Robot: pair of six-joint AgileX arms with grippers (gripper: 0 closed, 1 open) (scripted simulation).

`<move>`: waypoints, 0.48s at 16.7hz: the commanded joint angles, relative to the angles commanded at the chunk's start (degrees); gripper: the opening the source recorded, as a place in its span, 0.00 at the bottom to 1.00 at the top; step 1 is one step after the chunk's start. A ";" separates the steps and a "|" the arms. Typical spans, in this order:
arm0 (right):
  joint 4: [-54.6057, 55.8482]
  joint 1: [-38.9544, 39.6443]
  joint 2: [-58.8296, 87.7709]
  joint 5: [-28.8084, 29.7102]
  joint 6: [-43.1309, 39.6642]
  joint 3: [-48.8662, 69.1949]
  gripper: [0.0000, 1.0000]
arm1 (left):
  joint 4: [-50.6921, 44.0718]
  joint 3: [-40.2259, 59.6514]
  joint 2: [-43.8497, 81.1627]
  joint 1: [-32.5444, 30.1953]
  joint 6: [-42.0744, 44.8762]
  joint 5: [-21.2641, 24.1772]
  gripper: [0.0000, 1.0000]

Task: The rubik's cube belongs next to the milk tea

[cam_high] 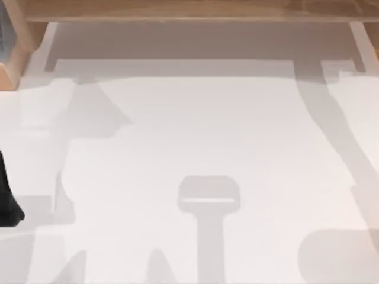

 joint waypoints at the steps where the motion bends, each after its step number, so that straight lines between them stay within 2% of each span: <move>1: 0.14 0.25 1.41 0.28 0.02 1.32 1.00 | 0.00 0.00 0.00 0.00 0.00 0.00 1.00; 8: 0.18 0.15 2.50 0.36 0.03 2.25 1.00 | 0.00 0.00 0.00 0.00 0.00 0.00 1.00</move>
